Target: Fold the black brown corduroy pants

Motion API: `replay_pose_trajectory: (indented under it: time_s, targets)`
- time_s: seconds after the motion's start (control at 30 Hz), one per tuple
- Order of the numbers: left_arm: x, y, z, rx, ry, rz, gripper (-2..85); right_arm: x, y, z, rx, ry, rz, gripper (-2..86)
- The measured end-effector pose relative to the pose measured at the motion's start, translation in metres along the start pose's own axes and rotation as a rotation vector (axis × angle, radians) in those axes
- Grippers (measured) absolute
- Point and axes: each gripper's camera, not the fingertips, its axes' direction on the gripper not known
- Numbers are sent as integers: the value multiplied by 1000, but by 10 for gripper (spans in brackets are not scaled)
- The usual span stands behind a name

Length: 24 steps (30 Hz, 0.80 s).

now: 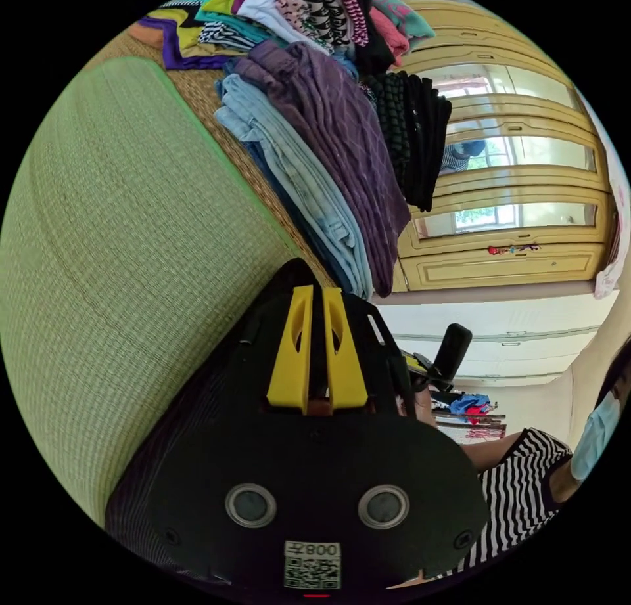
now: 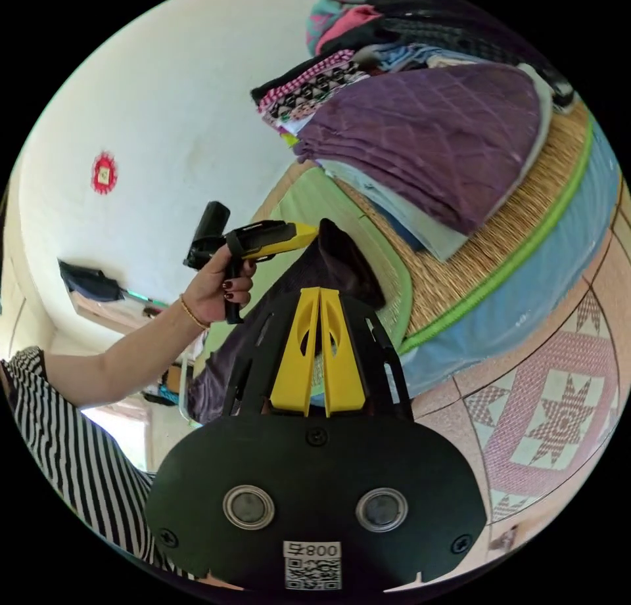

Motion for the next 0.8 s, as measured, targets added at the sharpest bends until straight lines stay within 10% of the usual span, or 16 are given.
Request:
replay_pose_trajectory:
  time_s: [0.43,0.8]
  targets:
    - [-79,233,-81,97,-50,-69,2,-38,6,111,-74,140,-68,0]
    - [-195,548,-236,475,-283,-614,12,-207,36,297,-364,-100,-439,11]
